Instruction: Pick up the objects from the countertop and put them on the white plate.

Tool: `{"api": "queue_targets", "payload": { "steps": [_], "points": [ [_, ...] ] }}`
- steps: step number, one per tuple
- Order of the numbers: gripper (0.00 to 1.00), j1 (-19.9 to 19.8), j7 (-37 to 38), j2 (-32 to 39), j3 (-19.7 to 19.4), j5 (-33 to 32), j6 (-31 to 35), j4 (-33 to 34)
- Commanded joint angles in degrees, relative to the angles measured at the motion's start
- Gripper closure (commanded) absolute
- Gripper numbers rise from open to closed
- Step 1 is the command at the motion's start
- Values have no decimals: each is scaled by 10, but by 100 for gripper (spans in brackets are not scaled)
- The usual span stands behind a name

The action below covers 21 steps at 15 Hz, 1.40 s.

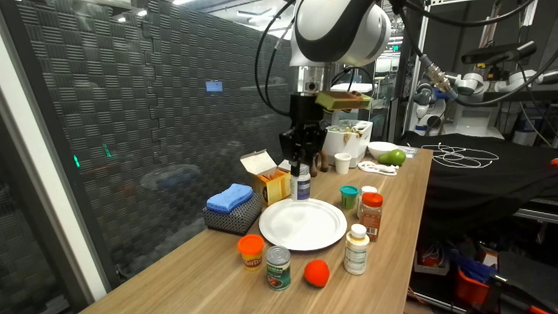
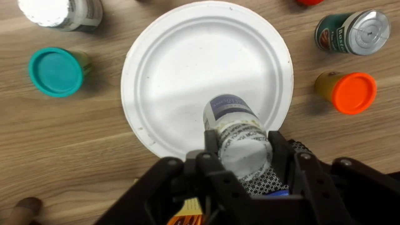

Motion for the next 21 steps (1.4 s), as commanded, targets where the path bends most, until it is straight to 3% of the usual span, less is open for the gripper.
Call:
{"api": "queue_targets", "payload": {
  "steps": [1,6,15,16,17,21],
  "points": [
    [80,9,-6,32,-1,-9,55,10],
    [80,9,1,70,-9,-17,127,18],
    [80,11,-1,96,-14,-34,134,15],
    [76,11,-2,98,-15,-38,134,16],
    [35,12,1,98,-17,-45,139,14],
    [9,5,1,77,-19,-43,149,3]
  ]
}}
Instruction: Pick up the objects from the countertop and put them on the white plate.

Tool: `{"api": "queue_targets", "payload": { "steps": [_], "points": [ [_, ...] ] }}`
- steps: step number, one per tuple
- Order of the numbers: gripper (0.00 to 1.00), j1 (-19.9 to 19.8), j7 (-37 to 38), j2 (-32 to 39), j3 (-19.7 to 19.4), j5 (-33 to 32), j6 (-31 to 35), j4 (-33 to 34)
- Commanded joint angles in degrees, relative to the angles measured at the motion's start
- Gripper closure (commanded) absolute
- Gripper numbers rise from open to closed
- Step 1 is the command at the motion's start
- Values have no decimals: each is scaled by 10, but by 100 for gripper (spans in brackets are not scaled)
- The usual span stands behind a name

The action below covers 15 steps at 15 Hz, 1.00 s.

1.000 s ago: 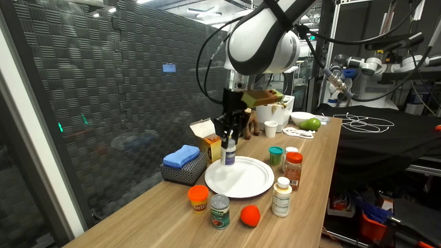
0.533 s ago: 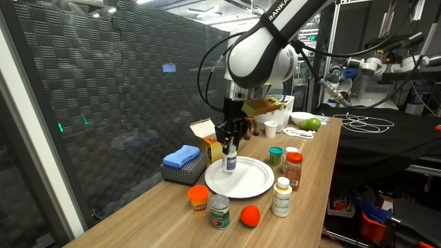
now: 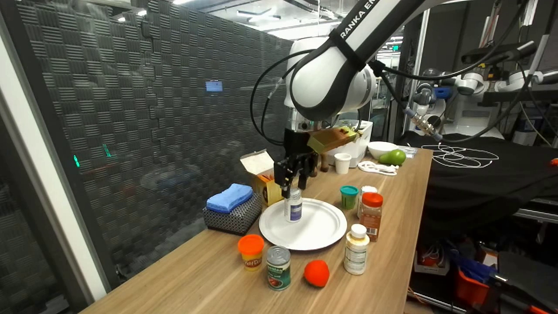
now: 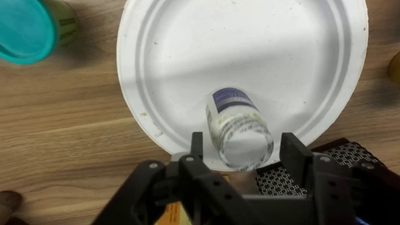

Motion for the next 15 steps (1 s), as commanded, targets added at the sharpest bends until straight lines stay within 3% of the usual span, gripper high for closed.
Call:
{"api": "queue_targets", "payload": {
  "steps": [1,10,15],
  "points": [
    [2,-4,3,-31,-7,0,17,-10],
    [0,-47,58,-217,-57,12,13,-161],
    [0,-67,132,-238,-72,-32,10,-210]
  ]
}}
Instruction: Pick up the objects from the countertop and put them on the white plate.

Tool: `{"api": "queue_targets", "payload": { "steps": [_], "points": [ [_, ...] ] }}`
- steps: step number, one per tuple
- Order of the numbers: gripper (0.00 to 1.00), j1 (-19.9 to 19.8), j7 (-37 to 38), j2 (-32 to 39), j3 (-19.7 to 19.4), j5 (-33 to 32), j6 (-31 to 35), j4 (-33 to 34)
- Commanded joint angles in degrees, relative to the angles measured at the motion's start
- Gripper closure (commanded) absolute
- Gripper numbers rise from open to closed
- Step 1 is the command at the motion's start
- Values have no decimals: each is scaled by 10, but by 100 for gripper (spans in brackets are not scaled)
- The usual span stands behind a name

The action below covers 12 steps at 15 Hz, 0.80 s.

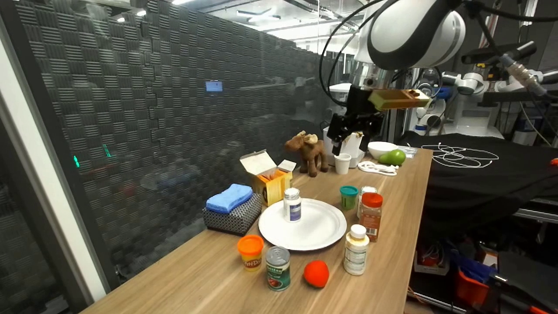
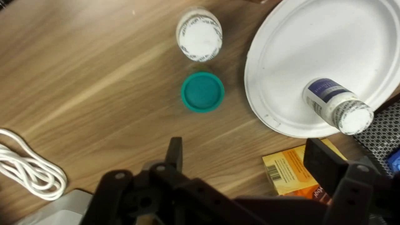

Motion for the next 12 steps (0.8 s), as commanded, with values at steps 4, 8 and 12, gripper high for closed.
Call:
{"api": "queue_targets", "payload": {
  "steps": [4,8,12],
  "points": [
    [0,-18,108,-9,-9,-39,-34,-33],
    [0,-19,113,1,-7,-6,-81,-23],
    [0,-16,109,15,-4,27,-101,-7]
  ]
}}
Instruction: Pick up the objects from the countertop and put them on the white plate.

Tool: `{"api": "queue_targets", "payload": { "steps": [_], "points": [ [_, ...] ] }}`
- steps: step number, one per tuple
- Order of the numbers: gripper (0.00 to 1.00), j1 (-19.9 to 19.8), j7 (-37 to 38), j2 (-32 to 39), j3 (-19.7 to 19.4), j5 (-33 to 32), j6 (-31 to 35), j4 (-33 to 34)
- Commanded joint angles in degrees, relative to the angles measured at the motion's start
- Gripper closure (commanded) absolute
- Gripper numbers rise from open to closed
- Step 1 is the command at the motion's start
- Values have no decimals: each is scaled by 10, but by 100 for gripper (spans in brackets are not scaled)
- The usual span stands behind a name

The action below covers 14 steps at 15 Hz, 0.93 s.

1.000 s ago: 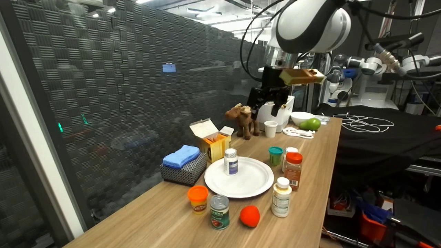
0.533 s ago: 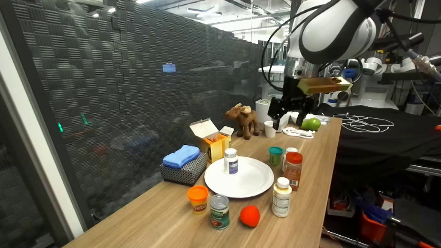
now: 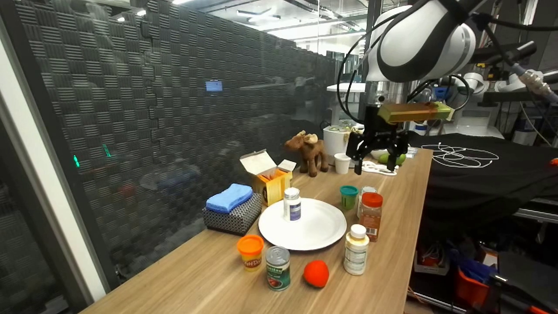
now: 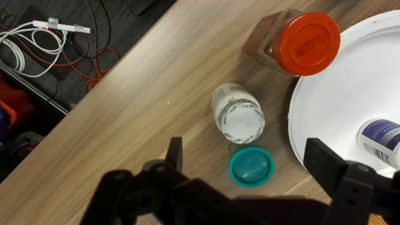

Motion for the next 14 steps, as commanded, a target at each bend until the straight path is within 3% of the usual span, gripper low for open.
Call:
{"api": "queue_targets", "payload": {
  "steps": [1,12,13,14],
  "points": [
    [0,2,2,18,4,30,-19,25],
    [1,12,8,102,4,59,-20,66],
    [26,12,14,102,1,56,-21,66],
    [26,13,19,103,0,55,-21,67]
  ]
}}
